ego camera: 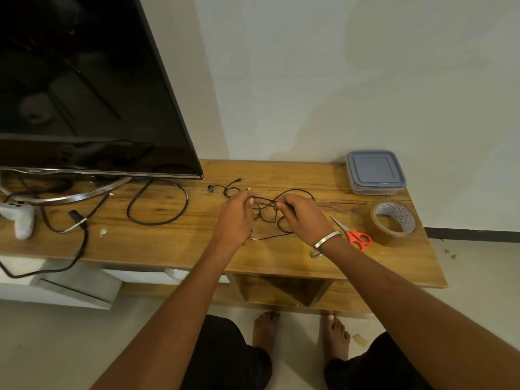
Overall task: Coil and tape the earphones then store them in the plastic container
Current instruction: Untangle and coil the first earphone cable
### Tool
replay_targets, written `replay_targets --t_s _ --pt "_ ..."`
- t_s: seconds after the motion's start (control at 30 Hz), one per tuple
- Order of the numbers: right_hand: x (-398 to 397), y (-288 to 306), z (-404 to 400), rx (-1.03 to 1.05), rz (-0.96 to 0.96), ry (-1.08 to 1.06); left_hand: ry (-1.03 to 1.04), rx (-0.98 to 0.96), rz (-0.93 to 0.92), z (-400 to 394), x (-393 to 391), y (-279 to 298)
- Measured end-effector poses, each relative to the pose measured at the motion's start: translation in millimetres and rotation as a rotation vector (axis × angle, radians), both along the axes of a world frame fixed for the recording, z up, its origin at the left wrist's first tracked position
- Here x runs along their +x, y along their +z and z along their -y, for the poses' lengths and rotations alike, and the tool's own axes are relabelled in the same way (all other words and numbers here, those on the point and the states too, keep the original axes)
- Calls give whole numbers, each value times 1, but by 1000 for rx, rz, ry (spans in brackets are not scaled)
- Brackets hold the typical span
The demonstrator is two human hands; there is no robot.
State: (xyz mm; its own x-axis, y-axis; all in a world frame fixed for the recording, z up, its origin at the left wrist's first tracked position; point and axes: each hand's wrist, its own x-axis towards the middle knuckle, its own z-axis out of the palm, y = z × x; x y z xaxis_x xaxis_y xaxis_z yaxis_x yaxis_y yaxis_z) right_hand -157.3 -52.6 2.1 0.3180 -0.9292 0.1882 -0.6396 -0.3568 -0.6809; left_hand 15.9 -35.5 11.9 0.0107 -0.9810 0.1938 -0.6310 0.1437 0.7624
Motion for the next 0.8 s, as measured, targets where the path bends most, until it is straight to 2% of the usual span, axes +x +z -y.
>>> replay_targets --t_s 0.2,0.3,0.4,0.47,0.63,0.8 --pt "-13 4 1 -14 -39 -21 63 79 78 5 11 -4" --pt "-9 7 0 -44 -56 28 -44 86 118 -2 0 -3" --pt "-5 7 -1 -57 -82 63 -218 60 74 -3 -11 -1" --pt "-4 8 -1 -58 -65 45 -262 67 58 -3 -16 3" --pt "-10 12 -1 -50 -45 17 -228 -3 65 -5 -12 14" --pt "-22 12 -2 -29 -24 -18 -88 9 56 -1 2 20"
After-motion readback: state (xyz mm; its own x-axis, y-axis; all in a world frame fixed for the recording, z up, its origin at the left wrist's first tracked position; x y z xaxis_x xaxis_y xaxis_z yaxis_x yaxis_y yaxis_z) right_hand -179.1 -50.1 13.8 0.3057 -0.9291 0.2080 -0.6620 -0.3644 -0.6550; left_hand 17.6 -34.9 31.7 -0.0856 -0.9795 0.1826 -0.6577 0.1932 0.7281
